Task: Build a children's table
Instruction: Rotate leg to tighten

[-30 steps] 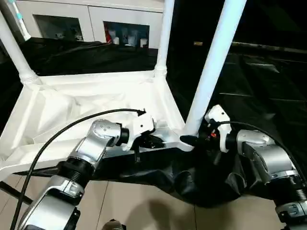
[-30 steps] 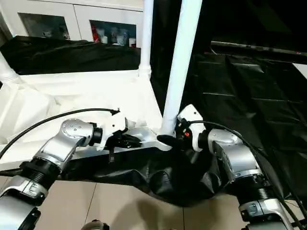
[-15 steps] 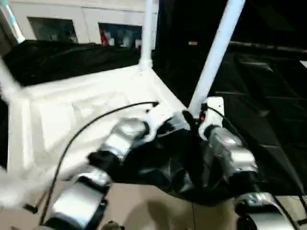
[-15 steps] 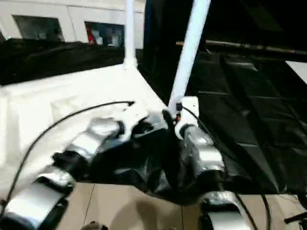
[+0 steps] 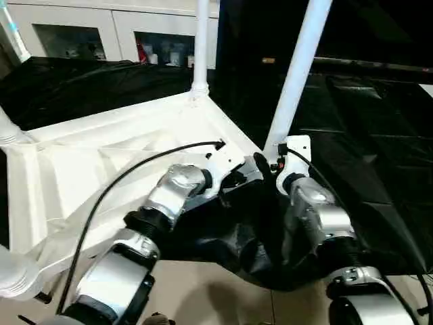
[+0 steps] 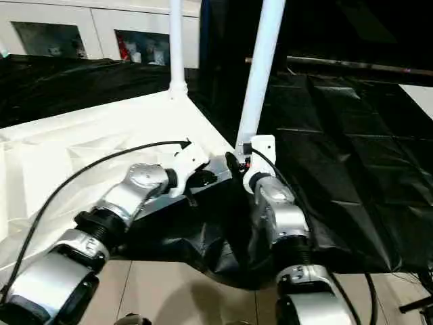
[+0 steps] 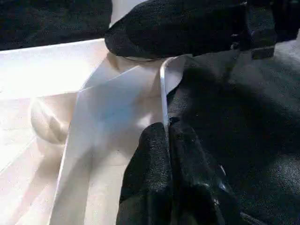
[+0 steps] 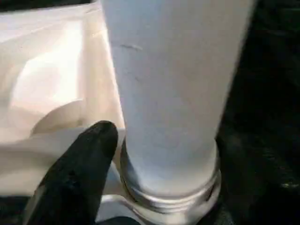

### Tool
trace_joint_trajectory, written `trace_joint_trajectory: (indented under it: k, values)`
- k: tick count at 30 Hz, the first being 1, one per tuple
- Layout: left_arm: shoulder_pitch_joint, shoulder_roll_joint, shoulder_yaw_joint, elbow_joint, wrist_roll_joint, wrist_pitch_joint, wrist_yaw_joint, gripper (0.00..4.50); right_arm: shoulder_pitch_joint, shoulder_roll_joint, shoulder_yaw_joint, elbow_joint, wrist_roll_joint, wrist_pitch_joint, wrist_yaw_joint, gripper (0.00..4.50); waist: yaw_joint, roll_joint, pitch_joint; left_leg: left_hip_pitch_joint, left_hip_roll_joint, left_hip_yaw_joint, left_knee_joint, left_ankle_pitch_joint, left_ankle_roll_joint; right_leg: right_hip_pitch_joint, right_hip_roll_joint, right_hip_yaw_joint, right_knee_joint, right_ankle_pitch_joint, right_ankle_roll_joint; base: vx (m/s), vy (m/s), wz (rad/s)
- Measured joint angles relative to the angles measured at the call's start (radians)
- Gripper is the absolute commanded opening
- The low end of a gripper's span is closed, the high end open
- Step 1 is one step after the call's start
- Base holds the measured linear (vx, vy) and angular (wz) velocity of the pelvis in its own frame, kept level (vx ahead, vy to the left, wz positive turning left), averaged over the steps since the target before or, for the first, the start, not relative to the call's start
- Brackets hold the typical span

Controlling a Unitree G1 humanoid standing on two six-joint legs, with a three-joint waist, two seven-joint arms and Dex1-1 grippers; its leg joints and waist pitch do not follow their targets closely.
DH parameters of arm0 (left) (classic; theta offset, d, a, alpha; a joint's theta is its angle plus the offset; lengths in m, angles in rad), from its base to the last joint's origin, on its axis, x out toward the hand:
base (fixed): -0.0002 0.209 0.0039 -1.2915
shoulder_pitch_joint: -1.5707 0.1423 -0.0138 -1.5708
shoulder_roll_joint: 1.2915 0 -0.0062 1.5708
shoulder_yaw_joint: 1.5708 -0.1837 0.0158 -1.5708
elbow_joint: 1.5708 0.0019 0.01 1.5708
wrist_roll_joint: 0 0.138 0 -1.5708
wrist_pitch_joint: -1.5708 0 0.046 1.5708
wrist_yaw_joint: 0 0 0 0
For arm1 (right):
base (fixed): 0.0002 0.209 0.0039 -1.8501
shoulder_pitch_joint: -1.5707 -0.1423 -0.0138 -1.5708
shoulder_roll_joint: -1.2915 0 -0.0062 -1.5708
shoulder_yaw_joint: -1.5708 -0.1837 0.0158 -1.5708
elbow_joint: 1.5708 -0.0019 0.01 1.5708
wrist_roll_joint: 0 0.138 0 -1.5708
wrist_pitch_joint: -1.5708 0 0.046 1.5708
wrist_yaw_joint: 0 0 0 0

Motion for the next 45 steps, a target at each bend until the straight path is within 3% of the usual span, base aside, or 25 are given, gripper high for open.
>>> trace_joint_trajectory:
  k: [4,10,17,19,20,23,25,28,39,42,45]
  values:
    - [0.035,0.06,-0.009,-0.051,-0.02,-0.033,-0.127,0.0,0.025,-0.129,0.09,-0.11,0.002,0.065,0.222,3.67,0.011,0.0,0.0,-0.001,0.001,0.0,-0.001,0.0,0.0,0.0,0.0,-0.001,-0.003,0.0,0.0,0.0,0.0,0.0]
    - [0.079,0.138,-0.02,-0.114,-0.047,-0.073,-0.27,0.0,0.101,-0.272,0.177,-0.243,0.015,0.096,0.491,3.67,0.02,0.0,0.0,-0.001,0.002,0.0,0.0,0.0,0.001,0.003,-0.001,-0.001,-0.005,0.0,0.0,0.0,0.0,0.0]
    - [0.132,0.204,-0.03,-0.207,-0.08,-0.063,-0.402,0.0,0.124,-0.312,0.217,-0.279,0.043,0.123,0.621,3.67,0.019,0.0,0.0,-0.001,0.002,0.0,0.0,0.0,0.001,0.002,-0.001,-0.002,-0.003,0.0,-0.001,0.0,0.0,0.0]
    - [0.135,0.21,-0.03,-0.218,-0.083,-0.053,-0.414,0.0,0.124,-0.313,0.216,-0.281,0.048,0.132,0.63,3.67,0.019,0.0,0.0,-0.001,0.002,0.0,0.0,0.0,0.001,0.003,-0.001,-0.002,-0.003,0.0,-0.001,0.0,0.0,0.0]
    - [0.136,0.212,-0.03,-0.221,-0.084,-0.052,-0.417,0.0,0.124,-0.313,0.216,-0.284,0.05,0.137,0.633,3.41,0.019,0.0,0.0,-0.001,0.002,0.0,0.0,0.0,0.001,0.002,-0.001,-0.002,-0.003,0.0,-0.001,0.0,0.0,0.0]
    - [0.143,0.219,-0.03,-0.236,-0.088,-0.05,-0.422,0.0,0.124,-0.313,0.215,-0.292,0.053,0.141,0.648,3.32,0.018,0.0,0.0,-0.001,0.002,0.0,0.0,0.0,0.0,0.002,-0.001,-0.002,-0.003,0.0,-0.001,0.0,0.0,0.0]
    - [0.146,0.222,-0.03,-0.241,-0.089,-0.047,-0.427,0.0,0.124,-0.313,0.215,-0.292,0.054,0.143,0.656,2.94,0.017,0.0,0.0,-0.001,0.002,0.0,0.0,0.0,0.0,0.002,-0.001,-0.002,-0.003,0.0,-0.001,0.0,0.0,0.0]
    - [0.15,0.224,-0.03,-0.251,-0.089,-0.037,-0.43,0.0,0.124,-0.315,0.215,-0.292,0.06,0.148,0.659,2.78,0.017,0.0,0.0,-0.001,0.002,0.0,0.0,0.0,0.001,0.002,-0.001,-0.002,-0.003,0.0,-0.001,0.0,0.0,0.0]
    - [0.151,0.223,-0.03,-0.258,-0.088,-0.021,-0.425,0.0,0.133,-0.309,0.208,-0.299,0.069,0.158,0.644,2.63,0.017,0.0,0.0,-0.001,0.002,0.0,0.0,0.0,0.001,0.002,-0.001,-0.002,-0.003,0.0,-0.001,0.0,0.0,0.0]
    - [0.133,0.194,-0.025,-0.221,-0.071,-0.021,-0.34,0.0,0.136,-0.253,0.164,-0.27,0.065,0.156,0.537,2.63,0.016,-0.001,0.0,0.0,0.002,0.0,0.001,0.0,0.0,0.003,-0.001,-0.002,-0.002,0.001,-0.001,0.0,0.0,0.0]
    - [0.071,0.127,-0.024,-0.133,-0.024,-0.004,-0.191,0.0,0.101,-0.147,0.092,-0.198,0.048,0.153,0.313,2.62,0.013,-0.001,0.0,0.0,0.001,0.0,0.002,0.0,0.0,0.002,-0.001,-0.001,0.0,0.001,-0.002,0.0,0.0,0.0]
